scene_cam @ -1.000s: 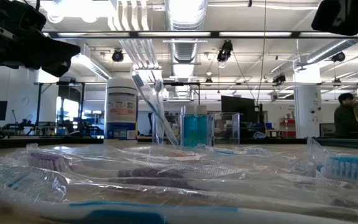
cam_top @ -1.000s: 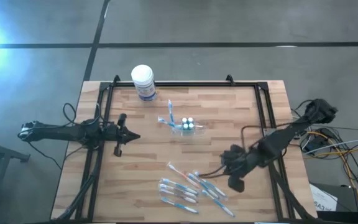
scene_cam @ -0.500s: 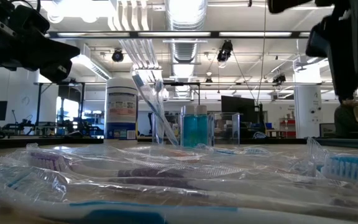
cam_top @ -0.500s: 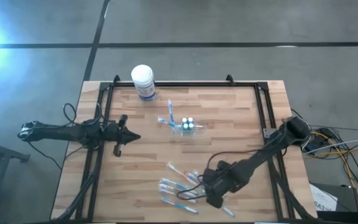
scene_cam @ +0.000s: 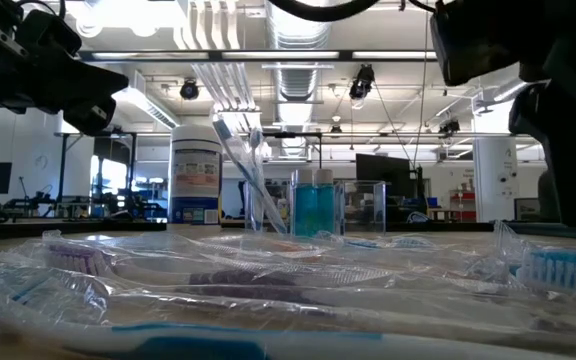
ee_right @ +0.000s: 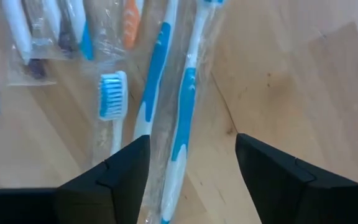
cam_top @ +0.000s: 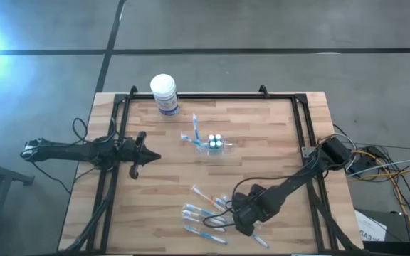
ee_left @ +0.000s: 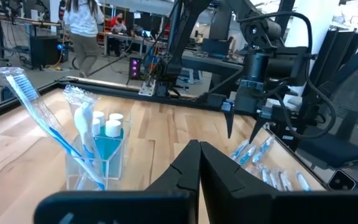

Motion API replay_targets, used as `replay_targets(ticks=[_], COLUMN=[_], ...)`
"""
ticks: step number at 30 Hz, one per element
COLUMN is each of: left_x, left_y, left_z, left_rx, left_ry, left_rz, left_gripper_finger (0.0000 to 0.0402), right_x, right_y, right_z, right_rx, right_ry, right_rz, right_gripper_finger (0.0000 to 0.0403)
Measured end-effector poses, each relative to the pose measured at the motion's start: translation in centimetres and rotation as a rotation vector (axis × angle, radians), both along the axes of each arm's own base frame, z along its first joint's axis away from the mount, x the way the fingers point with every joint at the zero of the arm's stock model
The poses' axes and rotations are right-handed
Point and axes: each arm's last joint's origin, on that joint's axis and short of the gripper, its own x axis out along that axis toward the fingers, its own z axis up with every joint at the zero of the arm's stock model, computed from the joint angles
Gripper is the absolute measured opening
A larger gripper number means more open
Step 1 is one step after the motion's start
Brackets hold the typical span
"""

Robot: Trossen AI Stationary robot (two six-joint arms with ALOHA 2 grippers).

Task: Pick & Place toothbrushing station
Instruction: Put the blue toothbrush in the transparent organizer

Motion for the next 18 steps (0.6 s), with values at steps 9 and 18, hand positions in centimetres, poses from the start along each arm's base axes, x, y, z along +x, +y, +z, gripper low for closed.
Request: replay_targets(ticks=[9, 18], left_x=[0.0, 0.0], left_y=[0.0, 0.0], left_z=[0.0, 0.0], left_rx=[-0.005, -0.005], left_ry=[0.002, 0.003], left_rz=[0.000, 0.000], left_gripper_finger=[0.0010, 0.0010], right_x=[0.0, -0.1], right_y=[0.2, 0.2], right_z=[-1.9, -3.1], right_rx=[-0.007, -0.005], right_ry=[0.053, 0.103], right_rz=[0.004, 0.013], right_gripper_finger=[0.0217, 0.0178])
